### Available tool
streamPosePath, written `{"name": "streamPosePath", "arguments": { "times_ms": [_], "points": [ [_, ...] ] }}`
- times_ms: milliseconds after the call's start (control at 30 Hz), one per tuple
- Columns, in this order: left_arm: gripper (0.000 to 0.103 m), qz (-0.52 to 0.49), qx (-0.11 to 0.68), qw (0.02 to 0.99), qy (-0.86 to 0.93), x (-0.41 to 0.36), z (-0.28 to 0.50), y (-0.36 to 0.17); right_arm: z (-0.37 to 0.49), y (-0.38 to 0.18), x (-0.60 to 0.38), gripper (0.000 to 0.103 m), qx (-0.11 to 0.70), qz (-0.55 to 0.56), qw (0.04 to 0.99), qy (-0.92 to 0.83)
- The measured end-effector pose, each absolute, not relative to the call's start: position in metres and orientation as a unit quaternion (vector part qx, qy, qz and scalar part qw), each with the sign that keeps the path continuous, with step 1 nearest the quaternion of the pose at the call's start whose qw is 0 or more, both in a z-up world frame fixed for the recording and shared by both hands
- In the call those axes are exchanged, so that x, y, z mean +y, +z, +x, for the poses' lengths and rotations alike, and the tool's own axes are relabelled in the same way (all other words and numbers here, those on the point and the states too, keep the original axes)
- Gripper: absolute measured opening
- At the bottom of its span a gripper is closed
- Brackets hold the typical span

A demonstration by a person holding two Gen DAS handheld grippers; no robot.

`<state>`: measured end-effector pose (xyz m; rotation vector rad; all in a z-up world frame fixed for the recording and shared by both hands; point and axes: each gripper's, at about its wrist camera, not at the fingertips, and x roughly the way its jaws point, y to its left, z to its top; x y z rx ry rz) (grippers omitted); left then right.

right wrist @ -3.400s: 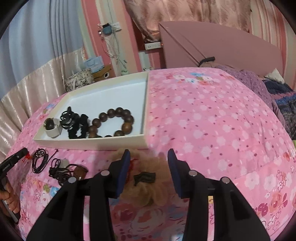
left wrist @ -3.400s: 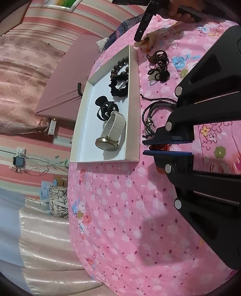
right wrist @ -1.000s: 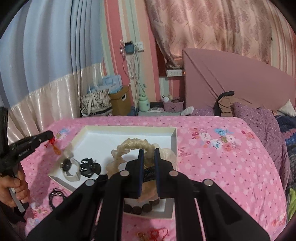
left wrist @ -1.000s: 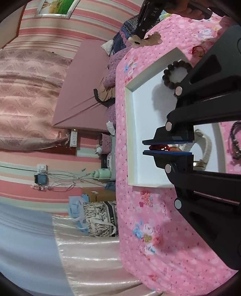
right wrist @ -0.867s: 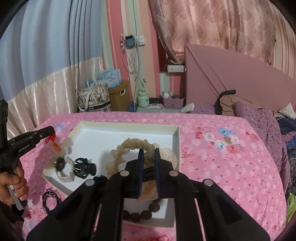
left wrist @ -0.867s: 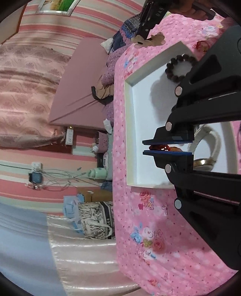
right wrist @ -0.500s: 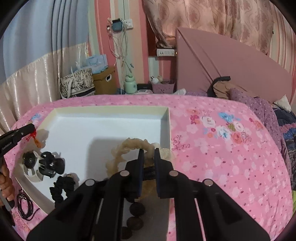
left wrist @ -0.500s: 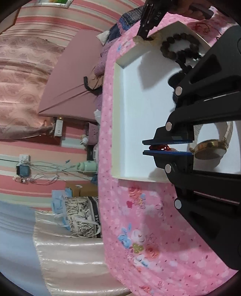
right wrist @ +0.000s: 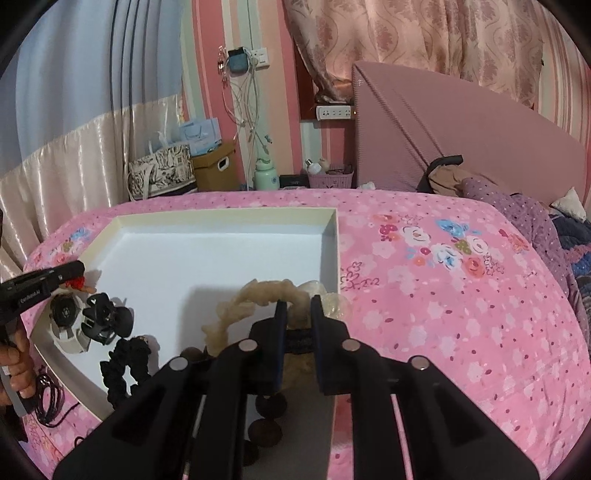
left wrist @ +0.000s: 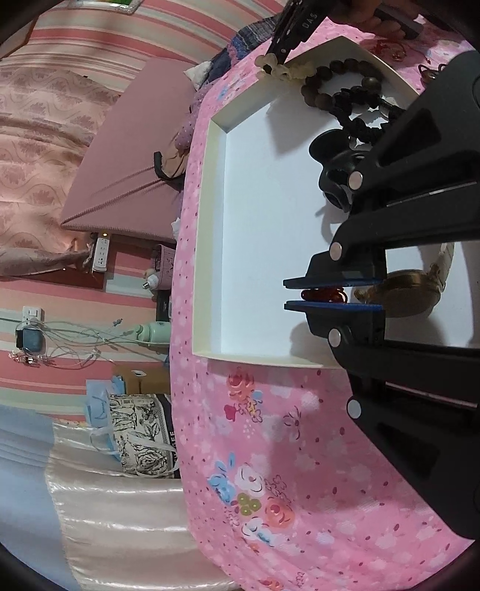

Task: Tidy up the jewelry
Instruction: 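Open the left gripper over the tray while the right releases the scrunchie beside the beads, then withdraw both grippers from the tray toward the black braided bracelets and cord necklace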

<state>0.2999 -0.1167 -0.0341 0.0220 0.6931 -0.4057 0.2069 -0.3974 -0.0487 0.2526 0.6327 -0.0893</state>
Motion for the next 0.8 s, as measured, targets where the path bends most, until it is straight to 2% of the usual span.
{"name": "streamPosePath", "arguments": {
  "times_ms": [67,133,167,200,300,433,633,800],
  "points": [
    [0.004,0.008,0.337,0.921,-0.197,-0.117,0.300,-0.033,0.209,-0.051,-0.397,0.014,0.313,0.124,0.941,-0.043],
    [0.018,0.006,0.338,0.921,-0.194,-0.117,0.300,-0.033,0.211,-0.053,-0.396,0.014,0.317,0.123,0.939,-0.042],
    [0.032,0.007,0.338,0.922,-0.191,-0.117,0.300,-0.033,0.211,-0.054,-0.395,0.015,0.319,0.123,0.939,-0.043],
    [0.038,0.007,0.336,0.923,-0.189,-0.116,0.299,-0.033,0.211,-0.055,-0.394,0.016,0.318,0.121,0.939,-0.045],
    [0.038,0.001,0.336,0.923,-0.188,-0.114,0.299,-0.031,0.208,-0.053,-0.391,0.021,0.315,0.119,0.941,-0.040],
    [0.038,-0.007,0.333,0.924,-0.190,-0.111,0.298,-0.027,0.200,-0.045,-0.393,0.036,0.304,0.130,0.943,-0.040],
    [0.044,-0.009,0.315,0.930,-0.188,-0.110,0.290,-0.013,0.189,-0.033,-0.403,0.039,0.283,0.144,0.947,-0.046],
    [0.044,-0.005,0.300,0.936,-0.185,-0.108,0.283,0.003,0.183,-0.028,-0.414,0.039,0.274,0.160,0.947,-0.052]
  ]
}}
